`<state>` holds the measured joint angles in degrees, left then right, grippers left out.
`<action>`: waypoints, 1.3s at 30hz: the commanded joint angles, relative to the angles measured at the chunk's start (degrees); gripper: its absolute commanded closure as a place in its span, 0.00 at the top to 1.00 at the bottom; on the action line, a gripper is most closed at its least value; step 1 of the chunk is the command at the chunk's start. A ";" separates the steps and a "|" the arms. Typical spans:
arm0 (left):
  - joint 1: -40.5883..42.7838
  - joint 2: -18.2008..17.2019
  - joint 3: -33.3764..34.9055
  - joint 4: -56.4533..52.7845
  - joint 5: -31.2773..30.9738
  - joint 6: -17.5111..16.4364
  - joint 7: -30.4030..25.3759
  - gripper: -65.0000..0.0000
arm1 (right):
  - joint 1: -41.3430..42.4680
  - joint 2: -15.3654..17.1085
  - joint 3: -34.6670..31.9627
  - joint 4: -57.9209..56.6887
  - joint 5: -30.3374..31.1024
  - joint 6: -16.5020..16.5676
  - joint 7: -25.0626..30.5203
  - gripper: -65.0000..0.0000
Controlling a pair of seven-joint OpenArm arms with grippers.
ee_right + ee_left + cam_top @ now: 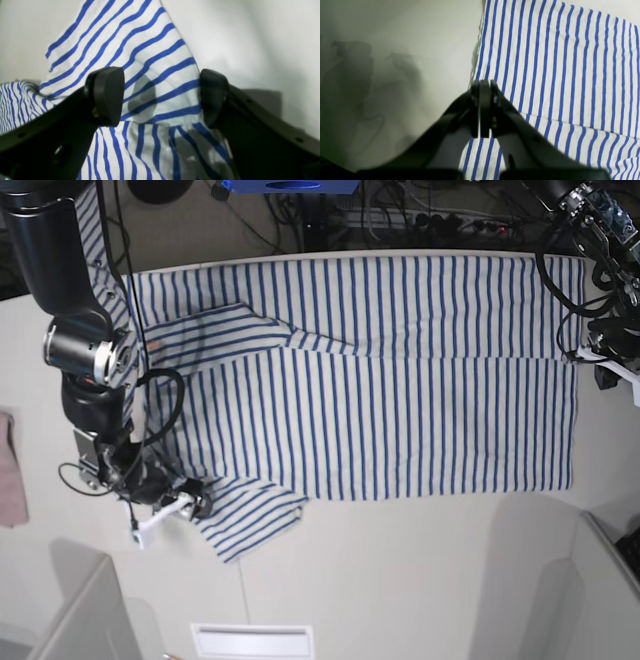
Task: Fold the T-shirt properly
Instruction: 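Release and reach both grippers down to the shirt's hem corners, then pinch the hem corners with both grippers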
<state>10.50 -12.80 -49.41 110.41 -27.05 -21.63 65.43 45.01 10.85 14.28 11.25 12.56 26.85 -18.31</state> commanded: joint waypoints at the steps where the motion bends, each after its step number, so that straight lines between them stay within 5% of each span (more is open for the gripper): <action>1: -0.35 -1.14 -0.04 0.75 -0.51 -0.04 -0.86 0.00 | 1.36 0.27 0.09 0.49 -0.56 -0.17 -0.64 0.66; 3: -0.79 -1.14 -0.04 0.75 -0.42 -0.04 -0.86 0.03 | 1.27 0.27 0.09 0.49 -0.56 -0.17 -0.64 0.66; 5: -1.23 -1.14 -0.04 0.05 -0.42 -0.04 -0.86 0.30 | 1.27 0.27 0.09 0.49 -0.56 -0.26 -0.46 0.58; 9: -6.06 -1.75 0.04 -6.10 -0.07 -0.04 -0.86 0.72 | 1.01 -0.08 0.09 0.49 -0.56 -0.26 1.91 0.24; 12: -11.43 -3.33 1.28 -13.40 4.15 -0.04 -1.12 0.87 | 0.74 -0.08 0.09 0.49 -0.56 -0.26 2.44 0.00; 22: -31.82 -5.09 12.88 -38.45 24.37 -0.04 -10.70 0.90 | 0.57 0.36 0.09 0.49 -0.64 -0.35 2.35 0.00; 27: -40.08 -5.36 9.89 -54.63 28.94 -0.04 -19.67 0.89 | 0.48 0.80 0.09 0.49 -0.64 -0.35 2.35 0.00; 35: -48.70 -11.07 9.54 -78.98 30.70 0.05 -34.97 0.89 | 0.48 0.80 0.00 0.49 -0.64 -0.35 2.09 0.00; 39: -51.25 -12.65 9.89 -88.04 30.70 3.30 -41.91 0.90 | 0.48 0.80 0.00 0.49 -0.64 -0.35 2.09 0.00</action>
<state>-39.09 -24.49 -39.55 21.56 4.16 -17.87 24.08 43.75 11.18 14.28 11.11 11.75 26.44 -16.45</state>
